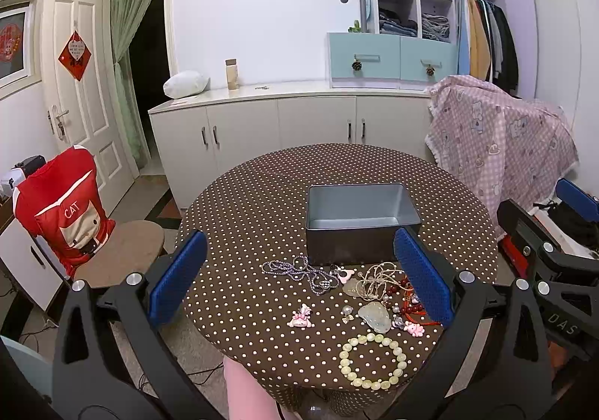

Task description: Organize jewelry

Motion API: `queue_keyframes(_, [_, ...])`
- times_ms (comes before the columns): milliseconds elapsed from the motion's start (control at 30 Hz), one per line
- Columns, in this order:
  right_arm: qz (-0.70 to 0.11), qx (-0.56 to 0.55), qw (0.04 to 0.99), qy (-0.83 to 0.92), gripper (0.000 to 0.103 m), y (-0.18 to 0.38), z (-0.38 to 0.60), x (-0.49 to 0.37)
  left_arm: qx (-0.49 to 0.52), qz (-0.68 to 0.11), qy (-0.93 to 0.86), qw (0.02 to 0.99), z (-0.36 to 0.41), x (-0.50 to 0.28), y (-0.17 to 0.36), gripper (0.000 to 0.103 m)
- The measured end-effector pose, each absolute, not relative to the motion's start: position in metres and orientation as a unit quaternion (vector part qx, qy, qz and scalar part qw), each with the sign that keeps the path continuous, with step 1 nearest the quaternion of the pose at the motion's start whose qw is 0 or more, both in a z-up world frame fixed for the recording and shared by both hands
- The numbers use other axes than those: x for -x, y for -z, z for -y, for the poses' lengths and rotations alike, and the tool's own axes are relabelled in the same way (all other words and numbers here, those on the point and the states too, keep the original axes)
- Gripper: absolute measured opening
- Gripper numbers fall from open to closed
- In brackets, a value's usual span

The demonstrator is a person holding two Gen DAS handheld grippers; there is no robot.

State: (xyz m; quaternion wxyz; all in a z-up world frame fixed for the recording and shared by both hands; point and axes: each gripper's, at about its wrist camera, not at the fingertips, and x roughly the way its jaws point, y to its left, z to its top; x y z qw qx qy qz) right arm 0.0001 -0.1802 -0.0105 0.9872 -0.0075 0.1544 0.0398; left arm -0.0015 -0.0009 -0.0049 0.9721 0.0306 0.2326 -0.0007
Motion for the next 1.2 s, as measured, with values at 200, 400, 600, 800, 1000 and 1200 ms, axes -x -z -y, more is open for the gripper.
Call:
queue_keyframes(200, [-0.155,0.008,0.987,-0.039,0.096,0.010,0.180,0.000,-0.031,-0.234,0.001,0.972,0.002,0.001,0.005,0.098])
queue_keyframes(400, [-0.155,0.008,0.987,-0.040,0.096,0.010,0.180,0.000,-0.032,-0.232,0.001,0.972,0.003,0.002,0.005,0.098])
queue_keyframes(600, [-0.157,0.008,0.987,-0.040,0.096,0.010,0.180,-0.001,-0.031,-0.235,0.001,0.972,0.003,0.001,0.005,0.098])
queue_keyframes(800, [-0.159,0.009,0.986,-0.040,0.096,0.013,0.179,-0.001,-0.031,-0.237,0.000,0.971,0.004,-0.001,0.013,0.098])
queue_keyframes(1000, [-0.163,0.010,0.986,-0.040,0.096,0.015,0.178,0.000,-0.031,-0.244,0.002,0.969,0.004,0.000,0.017,0.098])
queue_keyframes(1200, [-0.180,0.009,0.983,-0.045,0.096,0.019,0.178,-0.005,-0.031,-0.259,0.004,0.965,0.003,-0.004,0.019,0.098])
